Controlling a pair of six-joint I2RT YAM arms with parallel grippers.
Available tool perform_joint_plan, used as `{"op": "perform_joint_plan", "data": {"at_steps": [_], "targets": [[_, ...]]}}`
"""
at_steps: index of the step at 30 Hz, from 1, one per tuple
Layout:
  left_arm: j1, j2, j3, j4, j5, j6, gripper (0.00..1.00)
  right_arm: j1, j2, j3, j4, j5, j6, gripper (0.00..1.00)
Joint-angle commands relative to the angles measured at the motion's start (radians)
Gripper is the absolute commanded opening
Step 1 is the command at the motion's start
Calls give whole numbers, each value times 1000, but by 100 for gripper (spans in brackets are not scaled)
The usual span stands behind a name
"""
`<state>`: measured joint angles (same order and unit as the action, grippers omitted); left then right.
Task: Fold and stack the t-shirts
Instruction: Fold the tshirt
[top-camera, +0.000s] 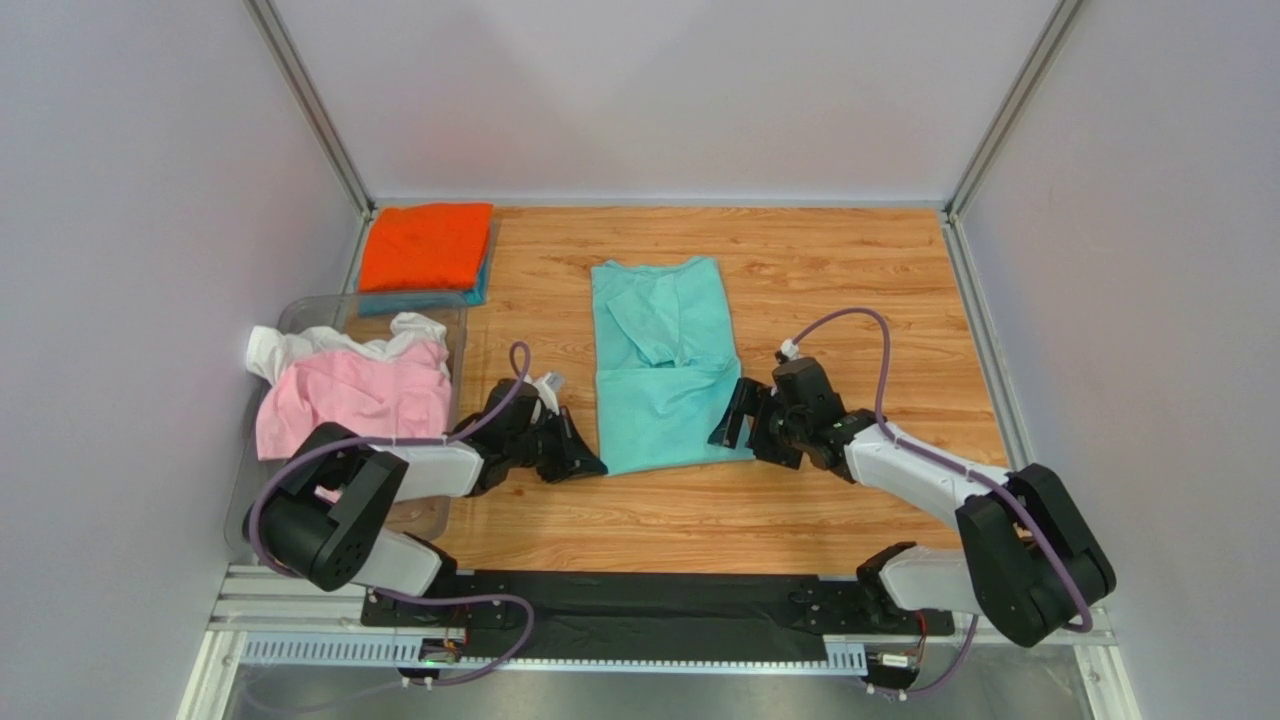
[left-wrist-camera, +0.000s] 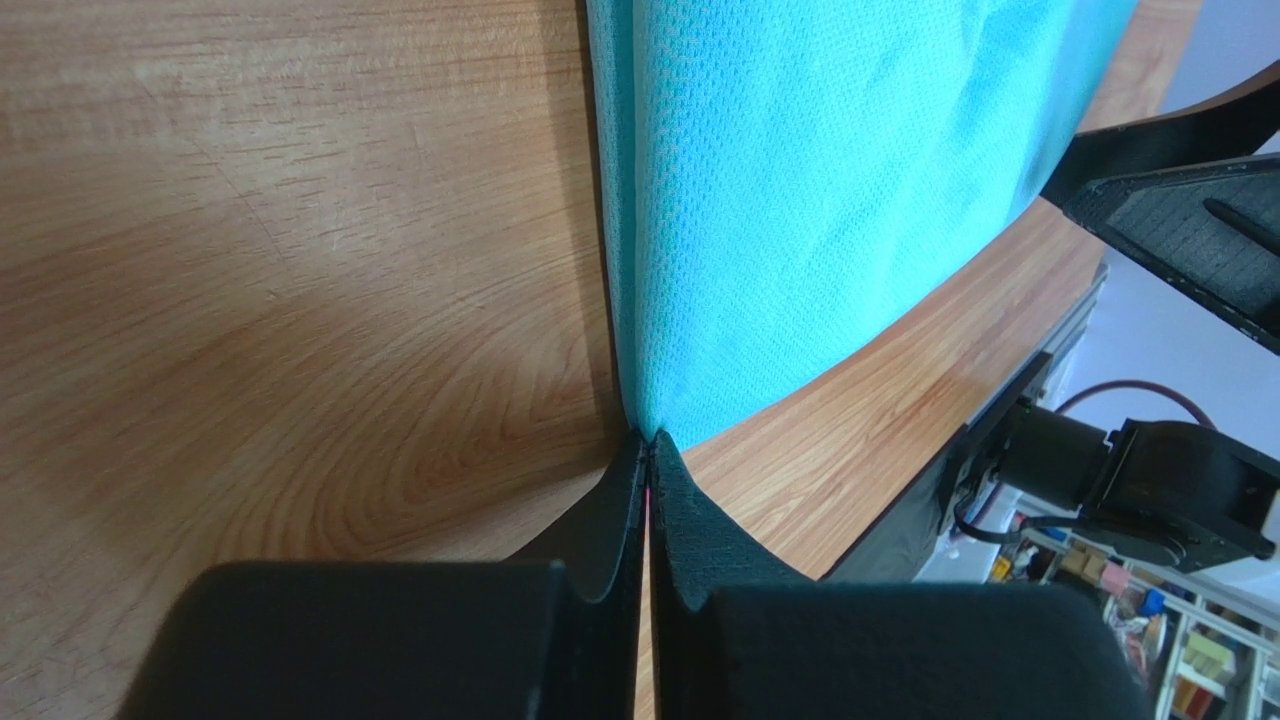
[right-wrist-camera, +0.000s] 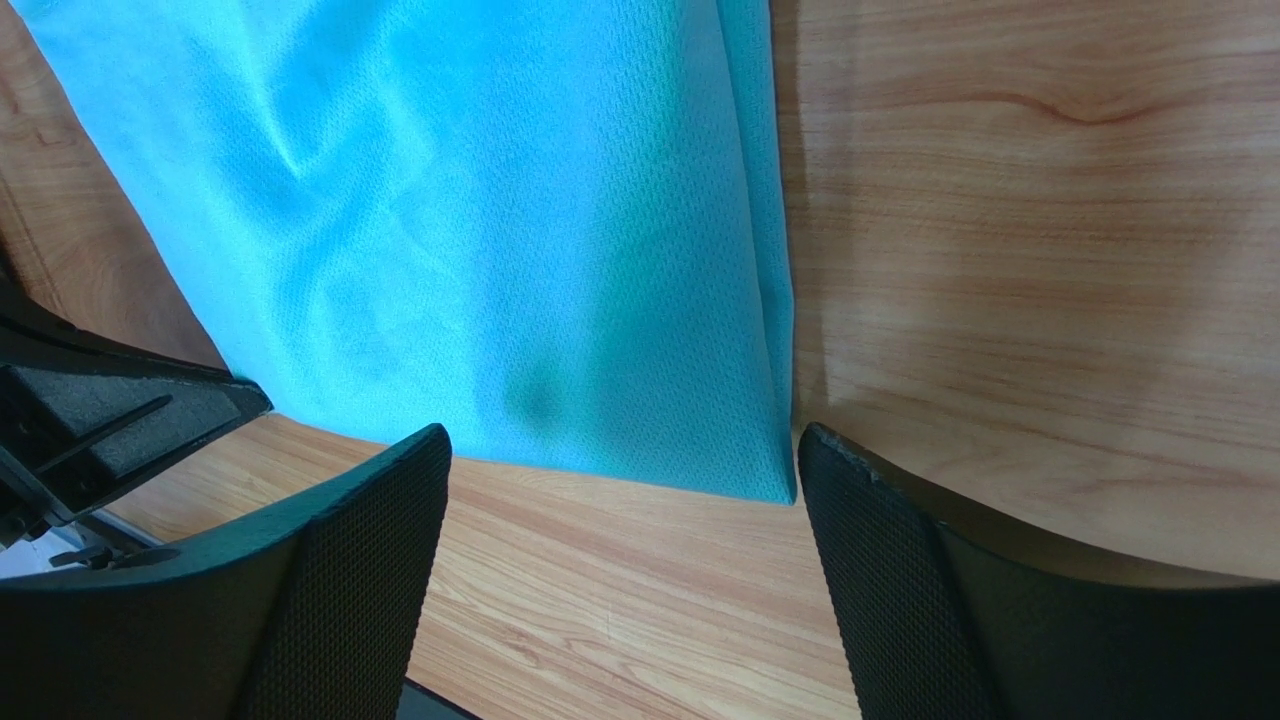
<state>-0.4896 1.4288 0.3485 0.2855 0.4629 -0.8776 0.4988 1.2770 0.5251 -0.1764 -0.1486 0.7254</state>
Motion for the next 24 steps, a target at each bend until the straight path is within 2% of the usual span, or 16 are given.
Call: {"op": "perform_joint_plan", "data": {"at_steps": [1,9,13,24], "targets": [[-4,4,-42,-89,-53,43,1,3,25,16,-3,11,-1,86],[-4,-36,-52,-124,-63,52,0,3,48,-8,-9,-9,-17,75],[-4,-47,-55,-117,-58,48,0,3,67,-22,0,-37,-18,65],[-6,-74,-74,-117,-58,38,0,38,36,-111,23,-72,12,63]]}}
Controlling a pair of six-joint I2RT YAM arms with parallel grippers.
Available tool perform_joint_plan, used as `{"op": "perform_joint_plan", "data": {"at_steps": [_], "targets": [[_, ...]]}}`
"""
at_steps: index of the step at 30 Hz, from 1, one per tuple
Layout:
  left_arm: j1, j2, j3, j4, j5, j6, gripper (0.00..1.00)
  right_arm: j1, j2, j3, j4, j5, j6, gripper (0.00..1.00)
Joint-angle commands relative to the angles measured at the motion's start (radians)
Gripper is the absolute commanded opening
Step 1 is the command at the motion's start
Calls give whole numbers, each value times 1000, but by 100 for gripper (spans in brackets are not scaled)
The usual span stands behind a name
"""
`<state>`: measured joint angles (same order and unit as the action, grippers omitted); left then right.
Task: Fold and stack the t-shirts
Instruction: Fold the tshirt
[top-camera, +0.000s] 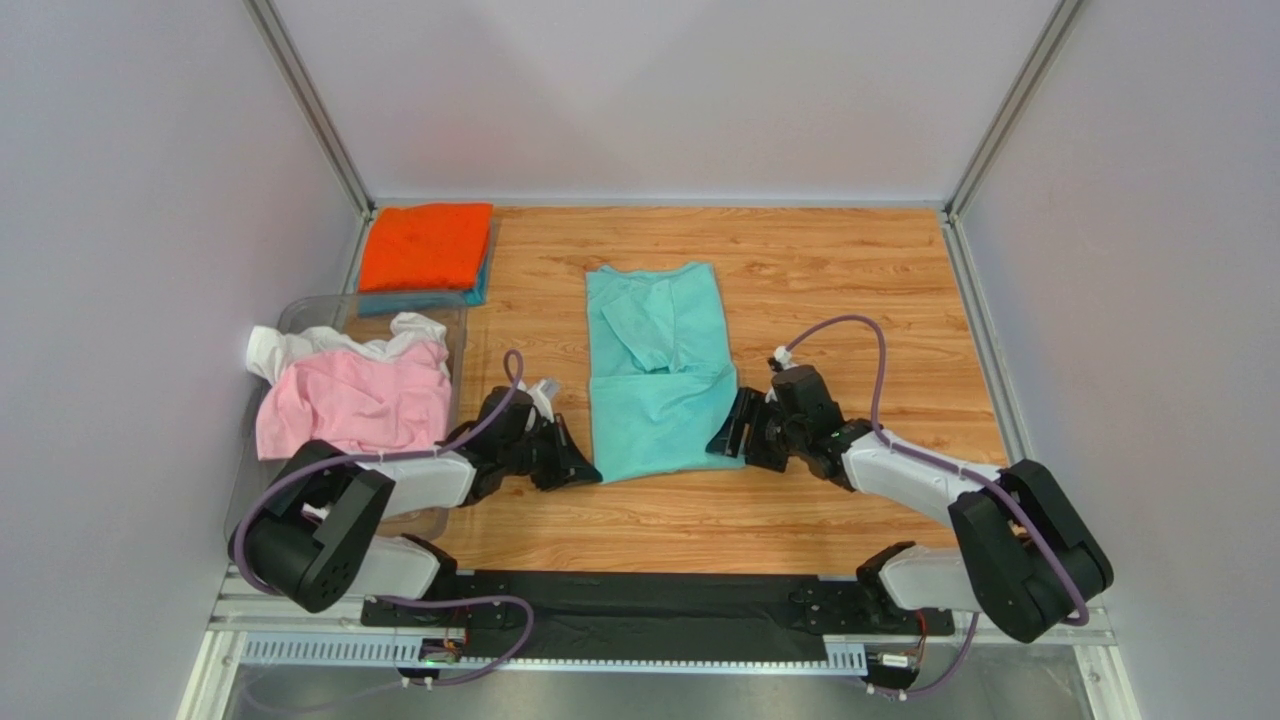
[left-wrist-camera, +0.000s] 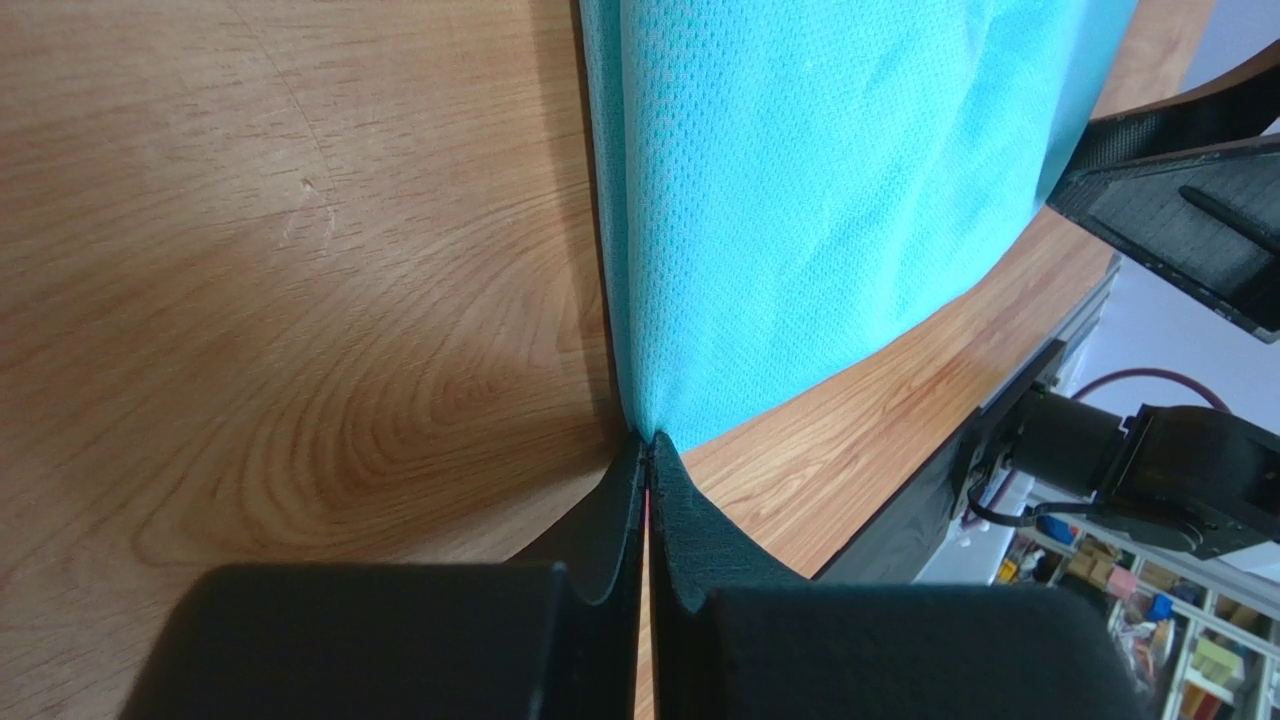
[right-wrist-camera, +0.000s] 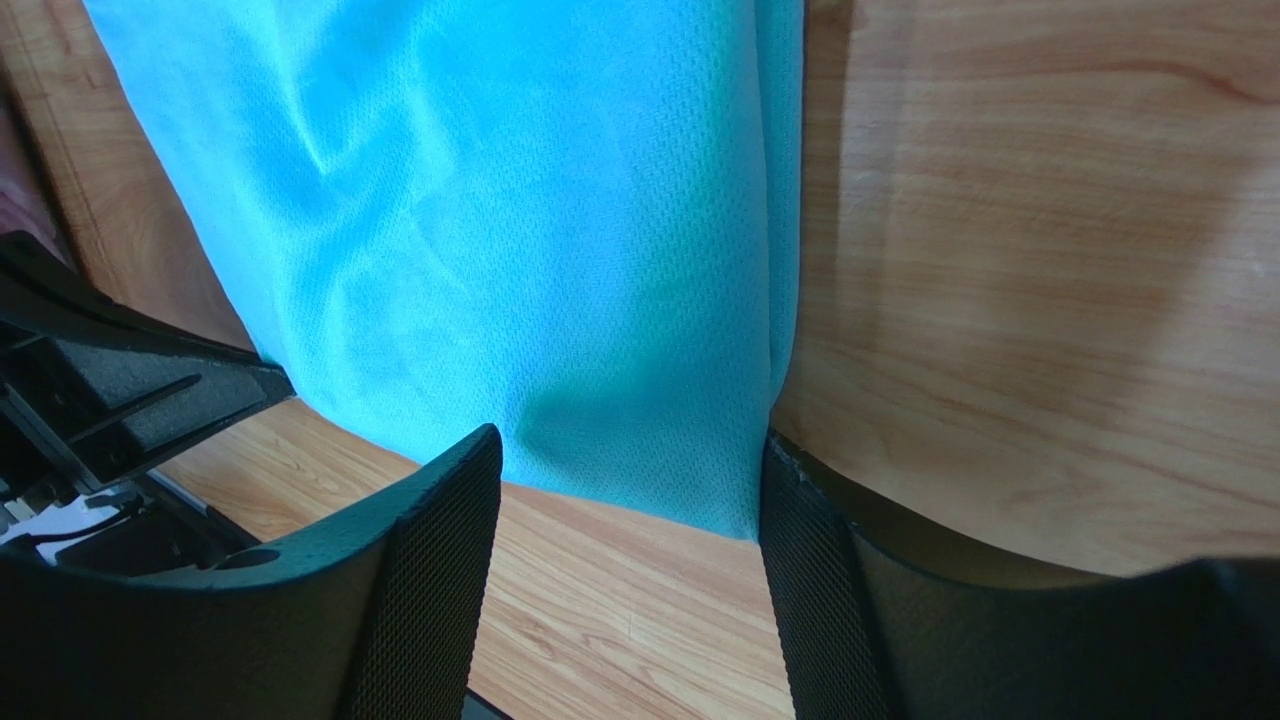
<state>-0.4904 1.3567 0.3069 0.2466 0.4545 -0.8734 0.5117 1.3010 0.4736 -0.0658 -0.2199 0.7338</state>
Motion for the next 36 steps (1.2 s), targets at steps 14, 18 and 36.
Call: {"op": "perform_joint_plan", "data": {"at_steps": [14,18,36], "targets": [[-5,-116,-54,-181,-79,66,0,54,-115,-122,-169,21,-2,57],[-5,-133,-68,-191,-70,71,0,63,-129,-141,-172,8,1,57],[-48,-384,-66,-418,-46,82,0,159,-298,-121,-316,19,24,10]]}}
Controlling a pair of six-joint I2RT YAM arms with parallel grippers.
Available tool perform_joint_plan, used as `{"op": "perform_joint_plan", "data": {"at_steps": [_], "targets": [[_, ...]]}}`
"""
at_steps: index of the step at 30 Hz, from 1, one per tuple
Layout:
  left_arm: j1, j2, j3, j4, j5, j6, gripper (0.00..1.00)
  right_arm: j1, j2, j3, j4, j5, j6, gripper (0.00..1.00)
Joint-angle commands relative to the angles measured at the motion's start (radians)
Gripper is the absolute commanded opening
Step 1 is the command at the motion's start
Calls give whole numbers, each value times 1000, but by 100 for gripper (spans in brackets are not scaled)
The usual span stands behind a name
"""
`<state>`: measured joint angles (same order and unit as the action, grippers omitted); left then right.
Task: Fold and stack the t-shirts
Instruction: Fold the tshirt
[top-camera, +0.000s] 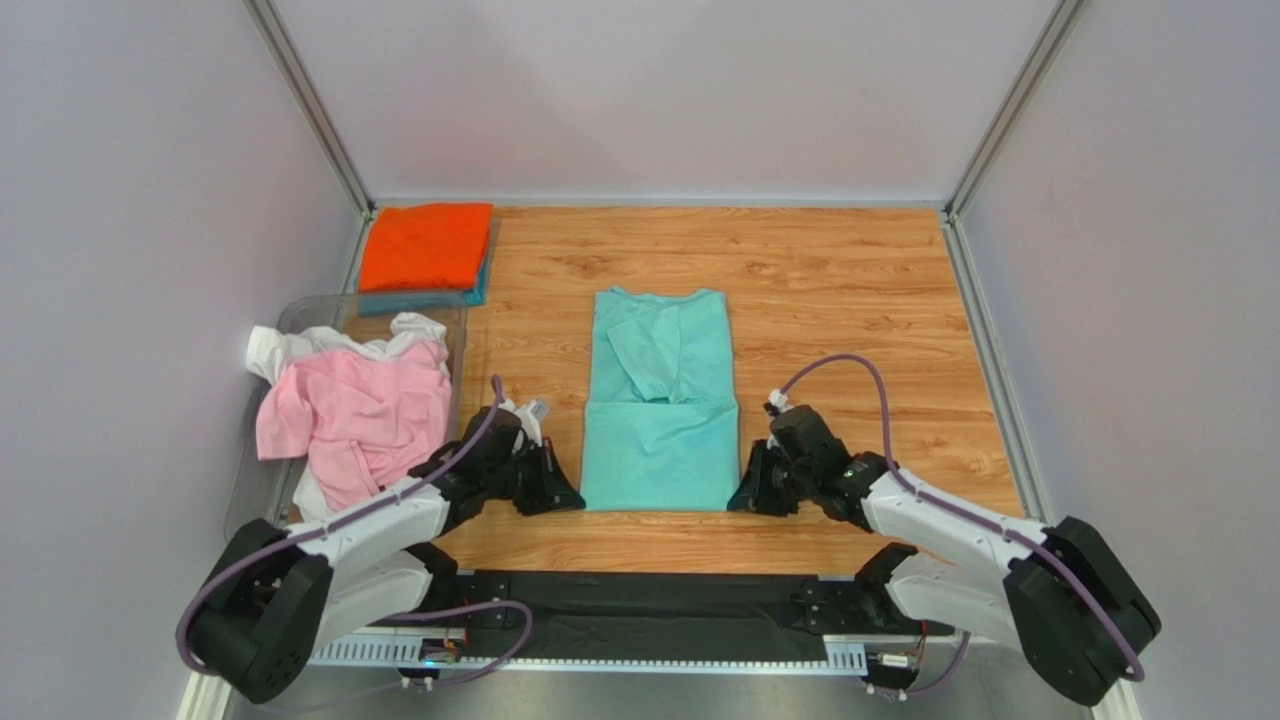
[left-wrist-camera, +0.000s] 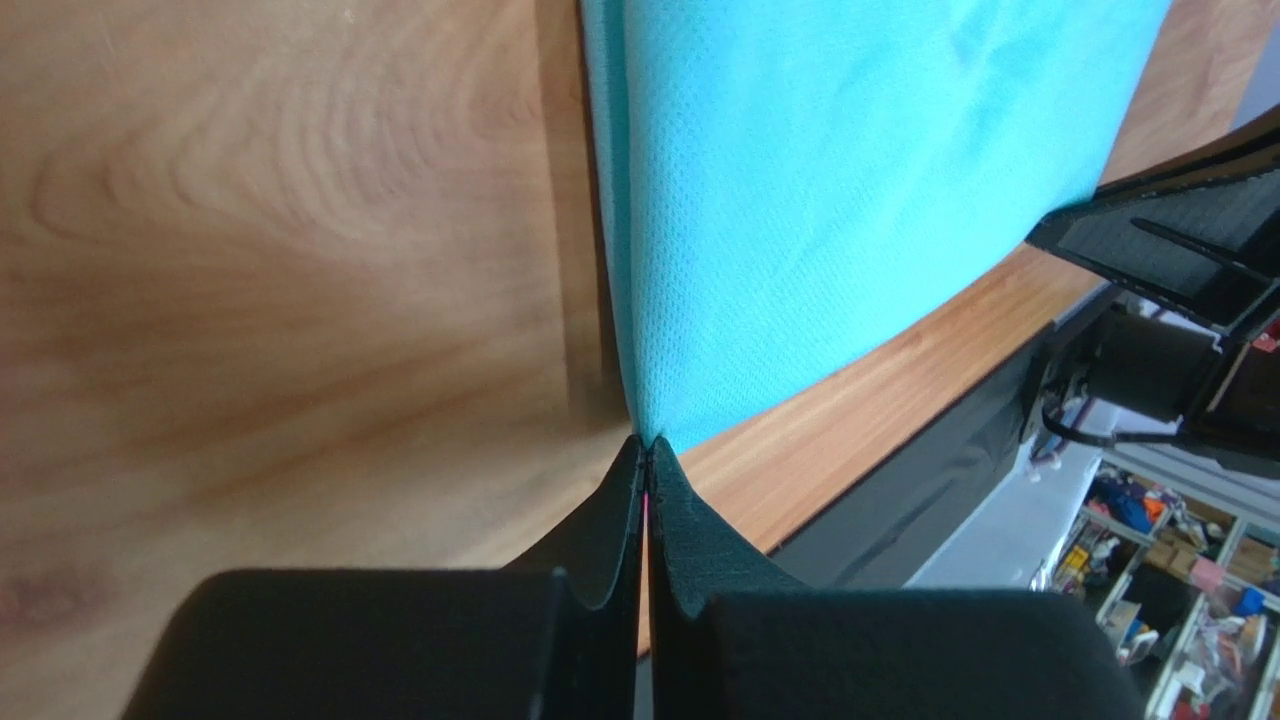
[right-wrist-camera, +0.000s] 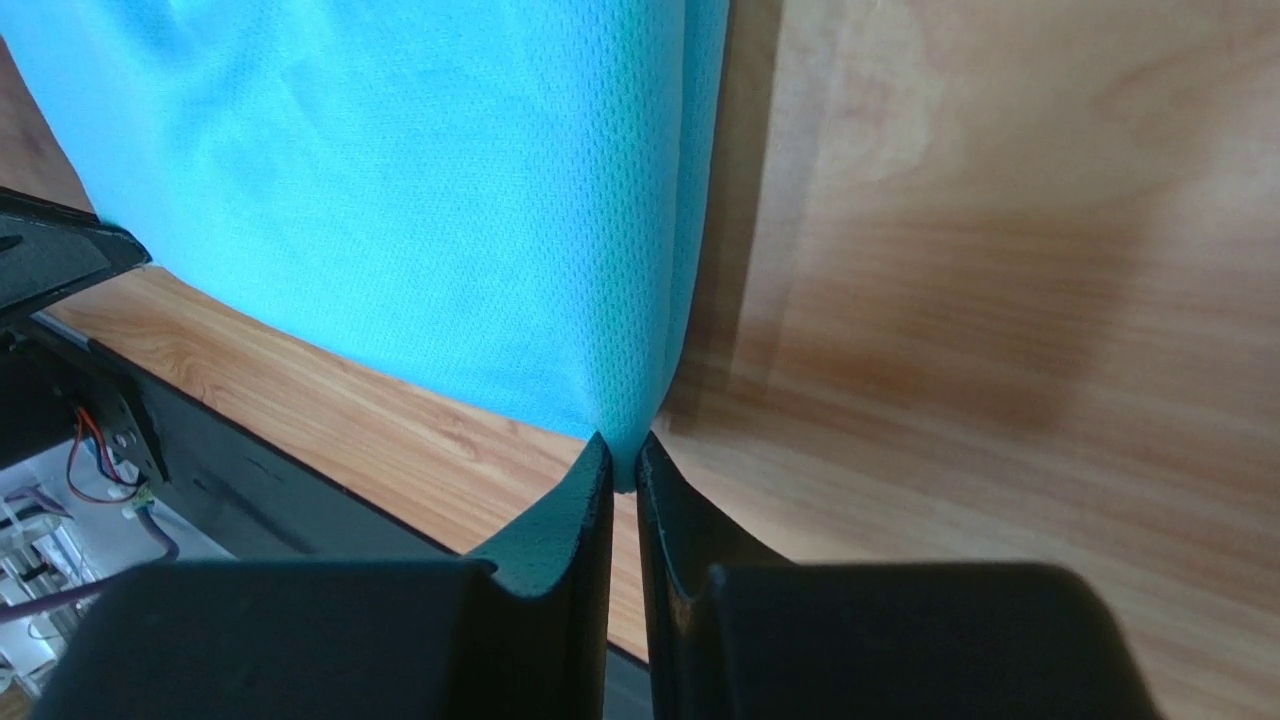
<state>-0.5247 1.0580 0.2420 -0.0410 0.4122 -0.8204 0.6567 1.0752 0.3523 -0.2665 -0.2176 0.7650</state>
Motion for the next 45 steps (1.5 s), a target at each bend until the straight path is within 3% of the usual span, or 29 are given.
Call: {"op": "perform_joint_plan", "data": {"at_steps": [1,7,11,16,22,30,38,45], "targets": [[-18,-167,0,-169,-4,27,0,18,-96,5,-138,12,-7,10],[-43,-549,62,-491,19,-6,0,37,-328,74,-348,-138,3,6],[-47,-690,120,-617,53,-33,0,63,-418,172,-525,-227,14,6],[-47,-791,212,-708,74,-48,0,78,-491,266,-588,-313,63,5],[-47,-826,289,-715,100,-39,0,86,-520,318,-596,-367,96,6],[-47,-771,332,-689,5,-26,0,84,-494,346,-588,-255,68,8],[-47,-656,350,-593,-59,-11,0,52,-428,415,-580,-140,-30,8],[-47,-538,396,-531,-145,20,0,-37,-383,416,-547,-169,-85,5]]}}
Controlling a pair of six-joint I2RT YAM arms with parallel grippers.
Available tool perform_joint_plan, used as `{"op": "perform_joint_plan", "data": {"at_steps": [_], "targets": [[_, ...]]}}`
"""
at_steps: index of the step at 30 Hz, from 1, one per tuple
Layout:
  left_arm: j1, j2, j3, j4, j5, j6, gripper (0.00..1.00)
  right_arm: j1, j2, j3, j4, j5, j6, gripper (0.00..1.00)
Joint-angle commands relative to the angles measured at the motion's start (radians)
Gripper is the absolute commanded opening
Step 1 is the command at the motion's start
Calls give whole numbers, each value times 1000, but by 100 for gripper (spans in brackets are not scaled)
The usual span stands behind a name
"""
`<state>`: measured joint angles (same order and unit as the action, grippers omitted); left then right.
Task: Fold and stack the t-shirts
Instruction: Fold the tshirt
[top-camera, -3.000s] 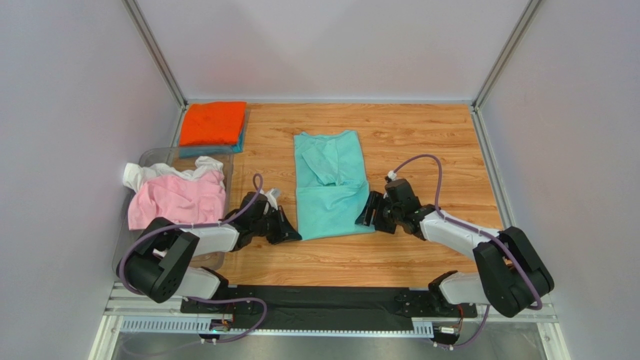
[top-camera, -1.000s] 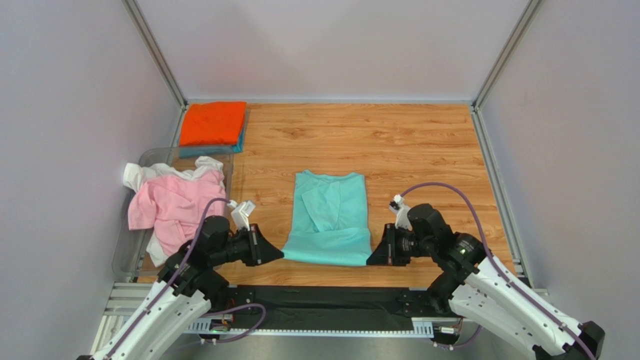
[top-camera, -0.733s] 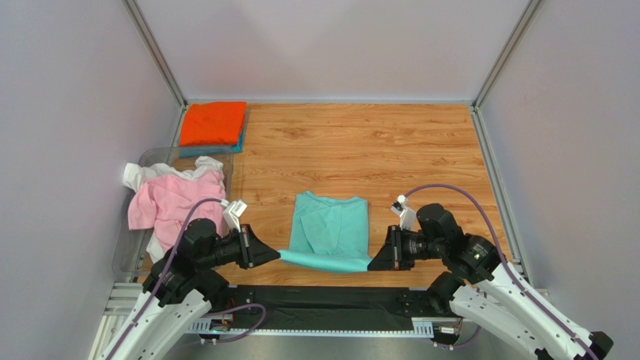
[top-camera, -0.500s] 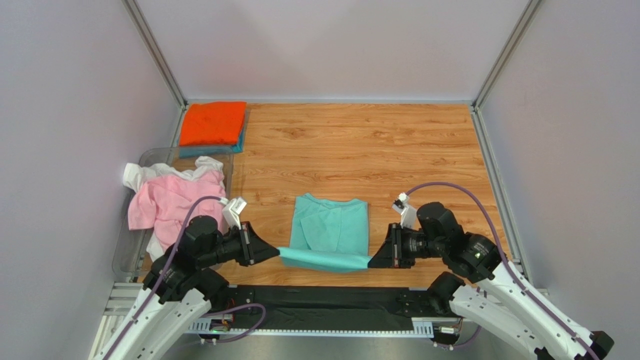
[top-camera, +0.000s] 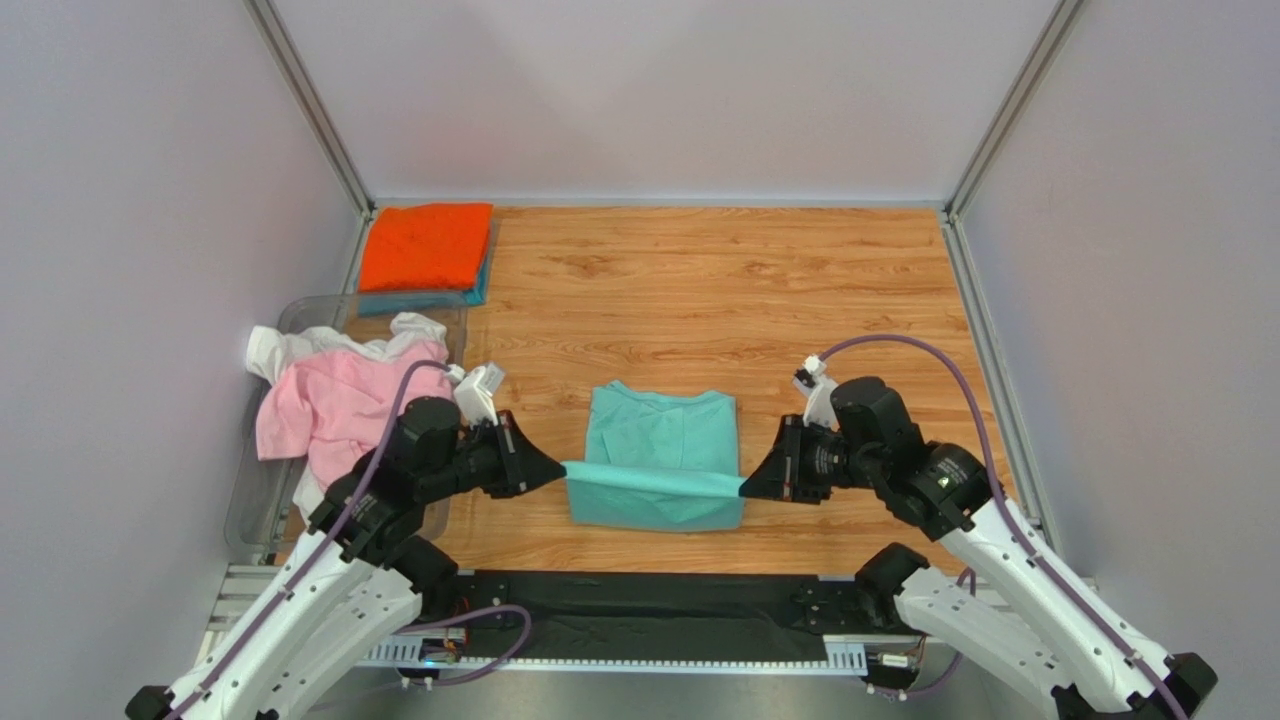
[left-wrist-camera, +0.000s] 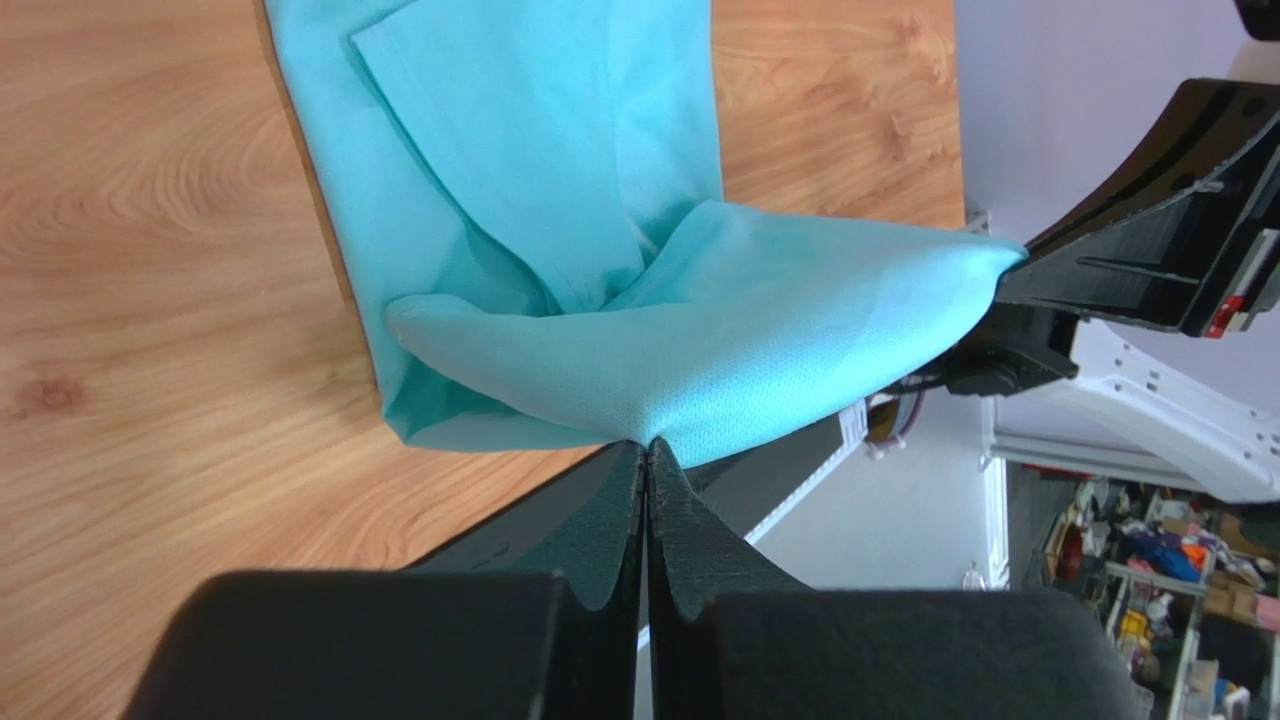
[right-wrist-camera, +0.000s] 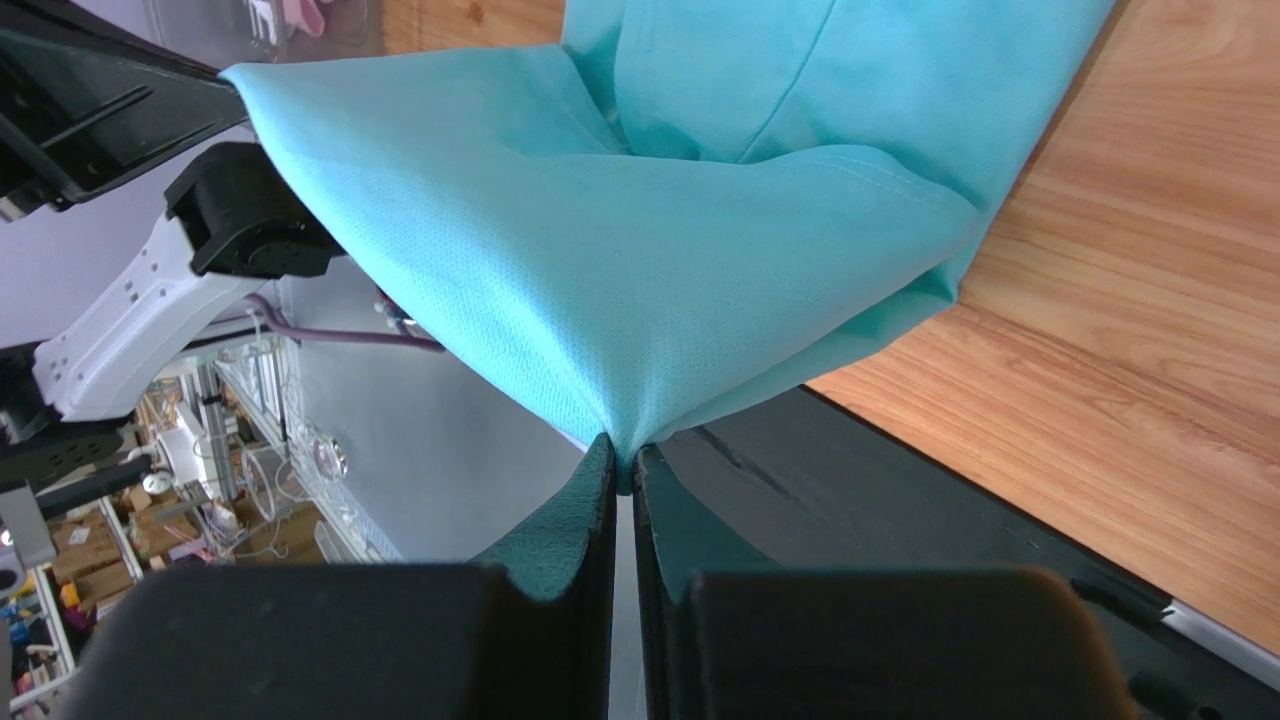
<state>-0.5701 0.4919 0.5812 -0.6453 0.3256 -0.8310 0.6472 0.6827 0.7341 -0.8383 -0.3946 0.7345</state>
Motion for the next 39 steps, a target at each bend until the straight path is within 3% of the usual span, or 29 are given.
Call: {"op": "perform_joint_plan", "data": {"at_steps": [1,9,21,39], "targets": [[-2,54,60,94,-63,32,0,-38,12,34,27,11,-60,6],[-2,184,104,177,-131,64,0,-168,40,-4,126,-44,-64,5],[-2,445,201,299,-106,144,0,-331,106,-67,286,-89,-50,5],[50,862,364,421,-134,213,0,-414,458,-2,489,-16,-67,5]]}}
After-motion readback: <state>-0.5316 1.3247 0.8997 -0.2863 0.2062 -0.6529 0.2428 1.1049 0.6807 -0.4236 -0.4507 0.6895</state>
